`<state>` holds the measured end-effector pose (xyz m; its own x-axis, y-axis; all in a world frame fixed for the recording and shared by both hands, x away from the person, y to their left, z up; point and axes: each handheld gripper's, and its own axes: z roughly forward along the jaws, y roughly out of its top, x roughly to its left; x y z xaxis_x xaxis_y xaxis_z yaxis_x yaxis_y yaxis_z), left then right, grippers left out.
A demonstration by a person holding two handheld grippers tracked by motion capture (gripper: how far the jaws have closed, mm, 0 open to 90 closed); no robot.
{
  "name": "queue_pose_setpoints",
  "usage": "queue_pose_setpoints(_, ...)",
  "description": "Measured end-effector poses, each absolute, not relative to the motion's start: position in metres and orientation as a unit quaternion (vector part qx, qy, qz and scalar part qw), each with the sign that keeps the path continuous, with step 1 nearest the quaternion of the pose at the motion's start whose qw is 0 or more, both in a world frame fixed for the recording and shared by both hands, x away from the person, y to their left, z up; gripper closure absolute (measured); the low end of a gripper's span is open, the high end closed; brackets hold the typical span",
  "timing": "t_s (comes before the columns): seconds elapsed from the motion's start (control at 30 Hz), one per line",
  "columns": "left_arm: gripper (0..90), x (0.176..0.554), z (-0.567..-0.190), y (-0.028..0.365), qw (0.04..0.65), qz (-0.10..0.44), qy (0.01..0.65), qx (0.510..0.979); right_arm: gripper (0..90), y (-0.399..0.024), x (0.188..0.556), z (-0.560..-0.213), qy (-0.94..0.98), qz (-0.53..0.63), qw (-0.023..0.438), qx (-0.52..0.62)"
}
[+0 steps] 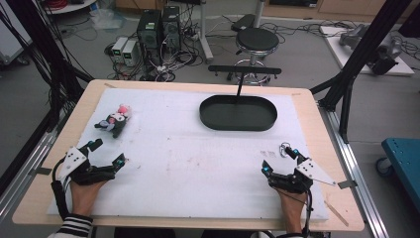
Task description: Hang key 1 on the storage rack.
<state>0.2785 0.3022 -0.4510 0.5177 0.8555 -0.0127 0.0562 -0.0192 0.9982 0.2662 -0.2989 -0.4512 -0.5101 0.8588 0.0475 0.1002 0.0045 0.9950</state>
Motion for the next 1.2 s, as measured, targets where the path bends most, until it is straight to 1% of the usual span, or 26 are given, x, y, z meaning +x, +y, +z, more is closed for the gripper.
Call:
queue_pose_setpoints(0.17,1.7,0.279,-0.449,0.304,0.599,0.330,0.370,0.629,1.2,-0.299,0.267,-0.451,0.633,0.595,0.320,0.378)
queue_pose_setpoints(0.33,1.7,0.280,-0.438,0.309,0.595,0.337,0.371,0.628,1.2,-0.299,0.266,-0.451,0.631,0.595,0.319,0.381)
queue_pose_setpoints(0.77,1.7,0.293,-0.399,0.320,0.552,0.337,0.364,0.669,1.2,-0.299,0.266,-0.451,0.631,0.596,0.320,0.380)
queue_pose_setpoints(1.2,1.7,0.324,-0.369,0.325,0.511,0.323,0.376,0.703,1.2,-0.299,0.267,-0.451,0.632,0.596,0.322,0.377)
